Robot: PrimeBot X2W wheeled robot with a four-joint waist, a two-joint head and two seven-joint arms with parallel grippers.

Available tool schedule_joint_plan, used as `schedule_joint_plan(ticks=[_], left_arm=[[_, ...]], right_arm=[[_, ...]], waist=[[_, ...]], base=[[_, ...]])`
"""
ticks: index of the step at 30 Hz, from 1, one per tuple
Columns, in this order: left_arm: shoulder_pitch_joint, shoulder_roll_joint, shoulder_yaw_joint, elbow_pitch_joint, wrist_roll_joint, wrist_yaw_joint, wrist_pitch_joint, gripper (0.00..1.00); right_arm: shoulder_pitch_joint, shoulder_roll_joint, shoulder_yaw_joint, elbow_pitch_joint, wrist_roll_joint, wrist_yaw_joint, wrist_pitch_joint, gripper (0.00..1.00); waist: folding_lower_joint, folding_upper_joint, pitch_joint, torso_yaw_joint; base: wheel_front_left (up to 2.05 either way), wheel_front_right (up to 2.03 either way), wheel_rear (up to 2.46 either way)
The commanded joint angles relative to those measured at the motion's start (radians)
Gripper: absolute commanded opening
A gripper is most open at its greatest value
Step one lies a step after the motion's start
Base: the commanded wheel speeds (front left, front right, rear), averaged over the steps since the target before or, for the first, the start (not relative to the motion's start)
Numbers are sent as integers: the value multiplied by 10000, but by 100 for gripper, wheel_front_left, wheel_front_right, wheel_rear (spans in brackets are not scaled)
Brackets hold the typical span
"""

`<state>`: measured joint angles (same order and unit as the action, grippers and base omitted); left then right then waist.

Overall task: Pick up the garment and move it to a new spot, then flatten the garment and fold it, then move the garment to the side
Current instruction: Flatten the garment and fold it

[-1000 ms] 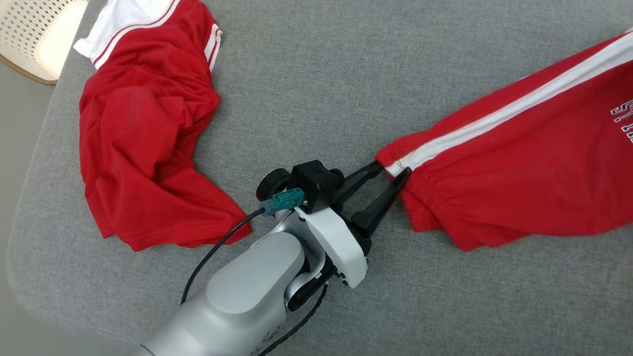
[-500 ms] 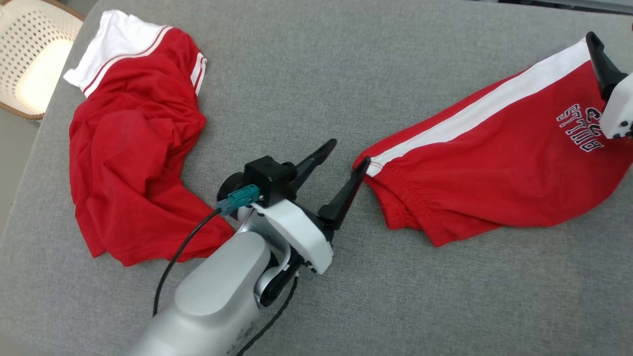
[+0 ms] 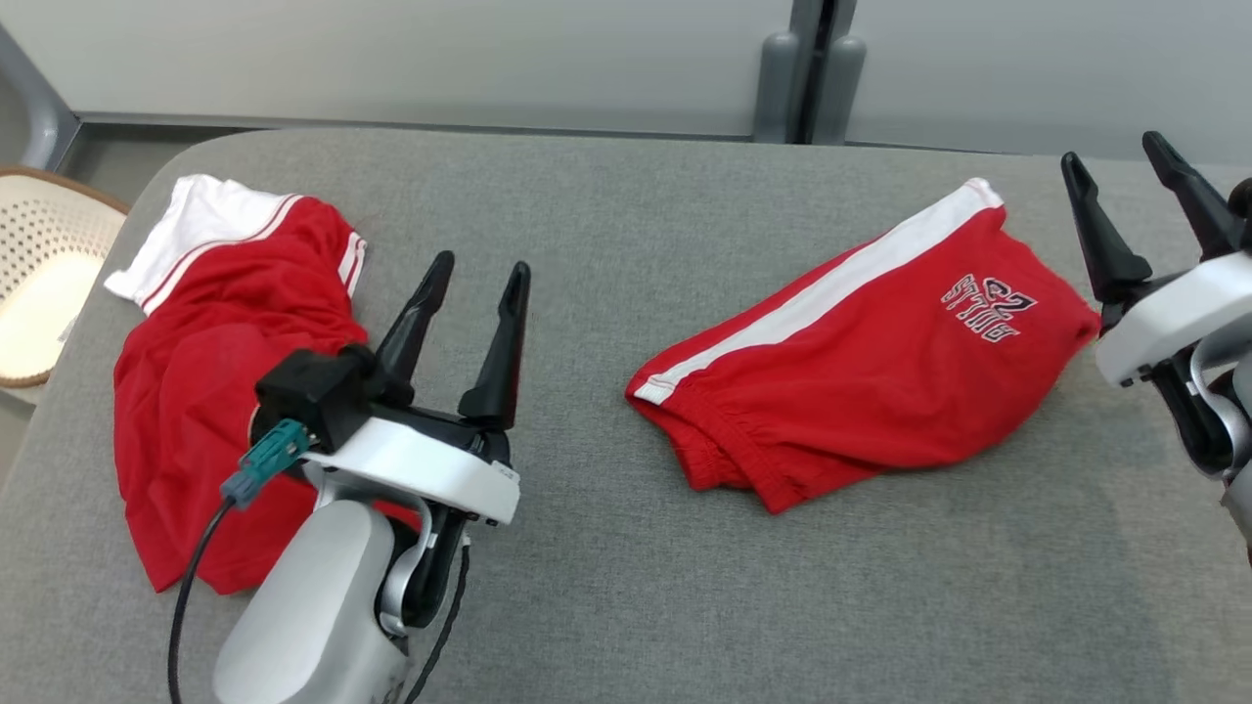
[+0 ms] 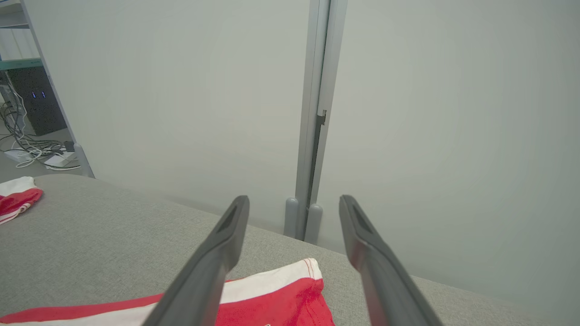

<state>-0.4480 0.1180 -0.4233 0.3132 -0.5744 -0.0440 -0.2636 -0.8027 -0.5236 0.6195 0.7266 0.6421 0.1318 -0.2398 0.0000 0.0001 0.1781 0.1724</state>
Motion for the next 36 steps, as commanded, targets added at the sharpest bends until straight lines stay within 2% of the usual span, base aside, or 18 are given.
schedule_joint_plan(ticks=[1,5,8,11,16,23,30,36], left_arm=[[361,6,387,-222,412,116,-11,100],[1119,-222,1373,-499,985,118,-8,100],[1662,-399,1952,-675,1325,-65,-8,100],[2241,-511,2485,-864,1624,-230,-8,100],[3139,-630,2971,-970,2186,-316,-7,100],[3885,-653,2780,-945,2258,-68,-9,100],[3912,-656,2503,-938,2268,-65,-7,100],[3645,-665,2284,-934,2245,-74,-7,100]], right_arm=[[355,-72,-129,-257,-119,-21,-176,100],[1282,136,-1094,-1131,-668,-21,-265,100],[2398,428,-2131,-1984,-1419,-21,-261,100],[3588,966,-3142,-2900,-2207,-19,-261,100],[5274,1968,-4391,-3764,-3202,-19,-248,100],[6298,2658,-4928,-4198,-3763,-19,-250,100],[6486,2790,-5080,-4039,-3853,-19,-250,100],[6005,3132,-5471,-3347,-2864,-19,203,100]], waist=[[0,-1,-459,-417],[0,-1,-743,-805],[0,-1,-902,-1073],[0,-1,-1057,-1320],[0,-1,-1215,-1628],[0,-1,-1336,-1764],[0,-1,-1337,-1539],[0,-1,-993,-1061]], base=[[0,0,0],[0,0,0],[0,0,0],[0,0,0],[0,0,0],[0,0,0],[0,0,0],[0,0,0]])
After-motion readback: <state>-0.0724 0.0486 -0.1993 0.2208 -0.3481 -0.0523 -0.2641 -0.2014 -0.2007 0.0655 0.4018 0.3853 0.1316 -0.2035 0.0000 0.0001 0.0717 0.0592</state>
